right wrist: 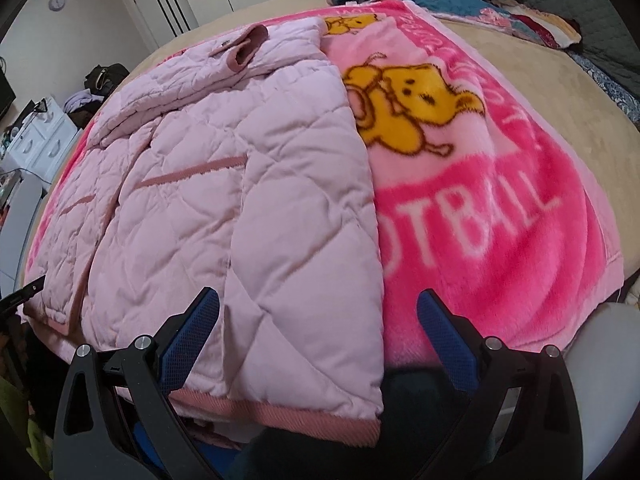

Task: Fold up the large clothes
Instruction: 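Grasp the ribbed hem of the jacket with both tools, then lift the held hem up off the blanket with both tools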

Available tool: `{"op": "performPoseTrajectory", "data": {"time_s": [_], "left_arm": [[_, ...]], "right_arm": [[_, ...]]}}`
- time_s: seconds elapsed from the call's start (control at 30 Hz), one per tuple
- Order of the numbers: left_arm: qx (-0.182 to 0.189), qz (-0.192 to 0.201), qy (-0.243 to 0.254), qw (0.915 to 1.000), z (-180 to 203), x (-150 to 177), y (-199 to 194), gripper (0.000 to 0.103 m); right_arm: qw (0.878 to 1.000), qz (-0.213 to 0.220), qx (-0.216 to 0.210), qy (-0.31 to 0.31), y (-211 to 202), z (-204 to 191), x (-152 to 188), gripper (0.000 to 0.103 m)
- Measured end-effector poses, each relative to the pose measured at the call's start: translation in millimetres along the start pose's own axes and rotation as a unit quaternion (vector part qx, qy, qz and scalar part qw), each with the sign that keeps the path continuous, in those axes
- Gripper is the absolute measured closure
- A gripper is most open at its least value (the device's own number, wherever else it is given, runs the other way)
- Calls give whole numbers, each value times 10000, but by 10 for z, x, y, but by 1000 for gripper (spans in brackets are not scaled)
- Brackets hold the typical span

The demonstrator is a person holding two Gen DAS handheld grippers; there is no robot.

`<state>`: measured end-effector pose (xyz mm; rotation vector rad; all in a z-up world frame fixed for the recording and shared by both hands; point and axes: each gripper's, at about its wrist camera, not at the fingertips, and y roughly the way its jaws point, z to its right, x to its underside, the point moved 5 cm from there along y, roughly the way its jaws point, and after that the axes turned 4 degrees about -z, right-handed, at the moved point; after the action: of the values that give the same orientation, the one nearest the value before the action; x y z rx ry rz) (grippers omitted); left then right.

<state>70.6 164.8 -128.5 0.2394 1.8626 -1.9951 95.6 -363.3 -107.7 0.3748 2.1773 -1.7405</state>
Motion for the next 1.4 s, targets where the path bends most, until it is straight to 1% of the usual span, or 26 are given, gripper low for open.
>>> {"op": "performPoseTrajectory", "data": {"time_s": [0.1, 0.27, 0.4, 0.5, 0.6, 0.63, 0.67, 0.7, 0.77, 0.8, 0.87, 0.93, 0.97, 1.0, 1.03, 1.13, 1.2, 1.27, 1.33, 1.37, 1.4], "left_arm": [[13, 37, 7, 10000, 72, 20, 4, 9], [-86, 132, 145, 9998, 164, 24, -33, 9], [-78, 152, 213, 9996, 197, 23, -47, 9], [-14, 140, 203, 9997, 175, 30, -54, 9], [39, 102, 202, 9997, 153, 45, -69, 9], [57, 97, 187, 9998, 137, 50, -73, 9], [82, 78, 159, 9998, 110, 63, -77, 9], [108, 60, 131, 9998, 88, 75, -80, 9], [147, 37, 52, 9999, 42, 100, -91, 9], [161, 28, 26, 9999, 26, 109, -98, 9], [175, 16, -16, 9998, -16, 129, -113, 9], [164, 0, -63, 9998, -64, 156, -125, 9], [154, 2, -95, 9998, -92, 169, -132, 9], [137, 23, -141, 9998, -127, 187, -144, 9], [143, 27, -161, 9998, -148, 197, -150, 9], [173, 21, -173, 9997, -172, 236, -151, 9], [178, 50, -139, 9997, -149, 249, -153, 9], [308, 61, -176, 9994, -133, 252, -141, 9], [523, 112, -273, 9982, -125, 257, -153, 17], [671, 113, -274, 9973, -105, 263, -160, 33], [743, 102, -292, 9968, -93, 269, -161, 37]], "right_arm": [[10000, -89, 12, 6, -9, 26, 53, 4], [9997, -228, -24, -33, -34, 43, 148, 4], [9991, -375, -208, -70, -10, 14, 213, 4], [9973, -553, -460, -130, 53, -40, 266, 4], [9972, -557, -429, -246, 50, -78, 279, 5], [9967, -542, -550, -241, 35, -90, 281, 10], [9959, -532, -681, -250, 23, -107, 285, 18], [9951, -540, -775, -294, 2, -133, 287, 28], [9949, -549, -757, -367, -17, -156, 284, 38], [9950, -539, -742, -390, -28, -154, 284, 46], [9948, -476, -814, -395, -65, -143, 273, 54], [9945, -338, -911, -384, -113, -147, 244, 67], [9943, -272, -960, -373, -147, -148, 228, 69], [9940, -204, -1008, -368, -177, -156, 208, 76], [9933, -83, -1097, -356, -227, -168, 171, 80], [9900, 302, -1337, -328, -406, -211, 48, 84], [9873, 529, -1458, -345, -510, -244, -42, 84], [9838, 748, -1583, -378, -614, -282, -144, 84], [9820, 870, -1631, -394, -665, -304, -225, 84], [9813, 907, -1653, -392, -677, -309, -250, 84], [9810, 934, -1658, -390, -689, -298, -268, 84]]}}
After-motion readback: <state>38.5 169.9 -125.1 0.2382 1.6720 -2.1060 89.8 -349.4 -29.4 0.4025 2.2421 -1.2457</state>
